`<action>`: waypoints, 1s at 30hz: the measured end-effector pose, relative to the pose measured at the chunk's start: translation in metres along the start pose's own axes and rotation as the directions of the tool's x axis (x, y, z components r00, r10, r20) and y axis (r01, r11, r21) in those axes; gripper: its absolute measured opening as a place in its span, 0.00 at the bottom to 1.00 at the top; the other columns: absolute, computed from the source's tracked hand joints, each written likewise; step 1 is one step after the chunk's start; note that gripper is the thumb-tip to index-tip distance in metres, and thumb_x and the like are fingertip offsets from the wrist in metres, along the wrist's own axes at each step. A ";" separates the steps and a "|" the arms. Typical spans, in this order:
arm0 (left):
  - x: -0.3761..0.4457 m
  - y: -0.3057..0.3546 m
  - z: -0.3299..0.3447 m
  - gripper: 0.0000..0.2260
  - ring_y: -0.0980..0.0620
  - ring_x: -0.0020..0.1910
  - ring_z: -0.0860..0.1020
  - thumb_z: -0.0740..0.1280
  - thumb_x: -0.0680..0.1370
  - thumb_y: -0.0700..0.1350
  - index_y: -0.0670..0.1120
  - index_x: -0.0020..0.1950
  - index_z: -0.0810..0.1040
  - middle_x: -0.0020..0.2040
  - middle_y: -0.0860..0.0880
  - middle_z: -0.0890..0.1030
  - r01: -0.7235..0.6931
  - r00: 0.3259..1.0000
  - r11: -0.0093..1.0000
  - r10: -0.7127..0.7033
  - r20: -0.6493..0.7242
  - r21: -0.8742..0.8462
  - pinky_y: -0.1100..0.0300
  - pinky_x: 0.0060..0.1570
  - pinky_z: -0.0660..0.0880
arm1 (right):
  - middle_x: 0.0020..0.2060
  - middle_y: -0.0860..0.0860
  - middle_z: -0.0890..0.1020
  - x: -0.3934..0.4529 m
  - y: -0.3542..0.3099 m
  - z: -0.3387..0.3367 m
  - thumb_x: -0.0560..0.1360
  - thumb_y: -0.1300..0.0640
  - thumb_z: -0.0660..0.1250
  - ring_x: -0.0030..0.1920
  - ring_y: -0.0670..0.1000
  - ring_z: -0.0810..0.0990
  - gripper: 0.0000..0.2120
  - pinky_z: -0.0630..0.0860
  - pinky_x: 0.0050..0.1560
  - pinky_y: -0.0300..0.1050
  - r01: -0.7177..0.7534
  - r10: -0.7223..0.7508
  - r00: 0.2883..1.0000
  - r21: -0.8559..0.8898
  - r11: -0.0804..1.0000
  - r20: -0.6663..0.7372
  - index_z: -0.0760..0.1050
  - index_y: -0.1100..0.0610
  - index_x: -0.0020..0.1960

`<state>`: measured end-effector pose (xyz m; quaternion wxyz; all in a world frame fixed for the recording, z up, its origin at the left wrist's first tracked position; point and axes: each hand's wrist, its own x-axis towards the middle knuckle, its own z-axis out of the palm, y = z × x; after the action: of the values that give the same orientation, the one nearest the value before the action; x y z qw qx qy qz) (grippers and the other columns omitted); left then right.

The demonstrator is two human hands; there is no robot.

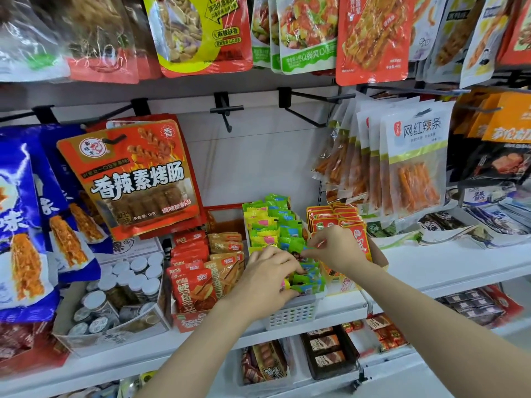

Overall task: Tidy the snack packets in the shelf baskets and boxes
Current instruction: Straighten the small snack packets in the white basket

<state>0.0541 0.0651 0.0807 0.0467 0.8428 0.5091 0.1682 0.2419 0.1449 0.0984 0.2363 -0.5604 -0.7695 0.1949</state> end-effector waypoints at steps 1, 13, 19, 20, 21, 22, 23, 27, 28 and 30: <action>0.000 0.000 0.000 0.18 0.57 0.66 0.63 0.71 0.75 0.56 0.57 0.64 0.75 0.63 0.61 0.74 0.000 1.000 1.000 0.000 -0.004 0.005 0.57 0.66 0.55 | 0.37 0.49 0.84 -0.001 -0.002 0.002 0.68 0.52 0.78 0.37 0.45 0.80 0.08 0.76 0.39 0.40 -0.009 0.009 1.000 0.015 1.000 -0.009 0.84 0.56 0.39; 0.002 0.000 0.002 0.29 0.56 0.71 0.62 0.70 0.73 0.58 0.58 0.72 0.64 0.70 0.59 0.71 0.020 1.000 1.000 -0.020 0.022 0.010 0.53 0.70 0.57 | 0.37 0.55 0.85 -0.023 -0.005 -0.140 0.74 0.61 0.72 0.37 0.50 0.85 0.09 0.81 0.36 0.39 0.053 0.002 0.987 0.342 0.938 -0.161 0.72 0.63 0.41; 0.017 0.013 -0.019 0.41 0.65 0.39 0.76 0.72 0.72 0.61 0.59 0.77 0.49 0.65 0.62 0.73 0.231 0.970 0.862 -0.240 0.039 -0.451 0.69 0.48 0.72 | 0.45 0.52 0.86 -0.039 -0.008 -0.169 0.75 0.58 0.71 0.36 0.55 0.85 0.08 0.83 0.38 0.55 0.045 0.048 0.959 0.318 0.947 -0.279 0.74 0.61 0.45; 0.019 0.013 -0.021 0.39 0.64 0.45 0.76 0.72 0.73 0.59 0.58 0.77 0.52 0.66 0.61 0.72 0.250 0.959 0.811 -0.282 0.021 -0.528 0.73 0.47 0.70 | 0.44 0.52 0.86 -0.041 -0.011 -0.171 0.75 0.59 0.71 0.35 0.57 0.85 0.08 0.83 0.38 0.58 0.052 0.047 0.958 0.333 0.941 -0.282 0.74 0.62 0.46; 0.020 0.014 -0.023 0.36 0.61 0.54 0.75 0.73 0.73 0.57 0.56 0.75 0.57 0.67 0.59 0.72 0.255 0.945 0.753 -0.328 -0.011 -0.606 0.73 0.53 0.69 | 0.43 0.50 0.86 -0.043 -0.013 -0.172 0.75 0.59 0.72 0.36 0.59 0.85 0.08 0.82 0.39 0.60 0.061 0.044 0.957 0.349 0.935 -0.285 0.74 0.62 0.46; 0.020 0.017 -0.025 0.32 0.58 0.62 0.73 0.73 0.74 0.53 0.55 0.73 0.61 0.67 0.57 0.72 0.240 0.927 0.687 -0.371 -0.046 -0.686 0.69 0.60 0.68 | 0.41 0.48 0.86 -0.045 -0.017 -0.173 0.75 0.59 0.72 0.37 0.59 0.85 0.08 0.82 0.41 0.61 0.070 0.041 0.958 0.370 0.927 -0.285 0.75 0.62 0.46; 0.018 0.022 -0.028 0.29 0.56 0.66 0.72 0.73 0.75 0.50 0.54 0.71 0.64 0.67 0.55 0.73 0.220 0.914 0.613 -0.400 -0.058 -0.759 0.65 0.65 0.67 | 0.39 0.48 0.86 -0.046 -0.020 -0.173 0.74 0.59 0.72 0.38 0.60 0.85 0.08 0.82 0.42 0.61 0.079 0.039 0.959 0.399 0.914 -0.280 0.75 0.62 0.46; 0.004 0.051 -0.028 0.28 0.57 0.61 0.78 0.71 0.71 0.55 0.52 0.69 0.71 0.64 0.53 0.79 0.231 0.929 0.300 -0.349 0.118 -0.926 0.59 0.62 0.75 | 0.36 0.49 0.86 -0.048 -0.037 -0.166 0.73 0.60 0.72 0.39 0.60 0.83 0.09 0.82 0.45 0.58 0.079 0.051 0.971 0.516 0.853 -0.233 0.75 0.64 0.46; 0.001 0.058 -0.025 0.24 0.55 0.57 0.81 0.71 0.71 0.54 0.52 0.66 0.74 0.60 0.52 0.82 0.225 0.932 0.200 -0.331 0.151 -0.954 0.59 0.58 0.78 | 0.34 0.48 0.85 -0.047 -0.040 -0.163 0.73 0.61 0.72 0.39 0.61 0.83 0.09 0.82 0.44 0.58 0.069 0.058 0.974 0.528 0.847 -0.220 0.75 0.64 0.47; -0.005 0.065 -0.017 0.11 0.50 0.47 0.84 0.70 0.75 0.45 0.46 0.57 0.79 0.50 0.48 0.86 0.185 0.925 0.049 -0.347 0.157 -0.982 0.61 0.49 0.80 | 0.34 0.50 0.85 -0.043 -0.042 -0.160 0.74 0.61 0.72 0.39 0.63 0.83 0.10 0.83 0.39 0.55 0.034 0.086 0.976 0.529 0.848 -0.199 0.75 0.66 0.48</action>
<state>0.1016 0.0278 0.1114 0.5937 0.4732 0.4137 0.5025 0.3142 0.0966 0.2462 0.4607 -0.5016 -0.6480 0.3409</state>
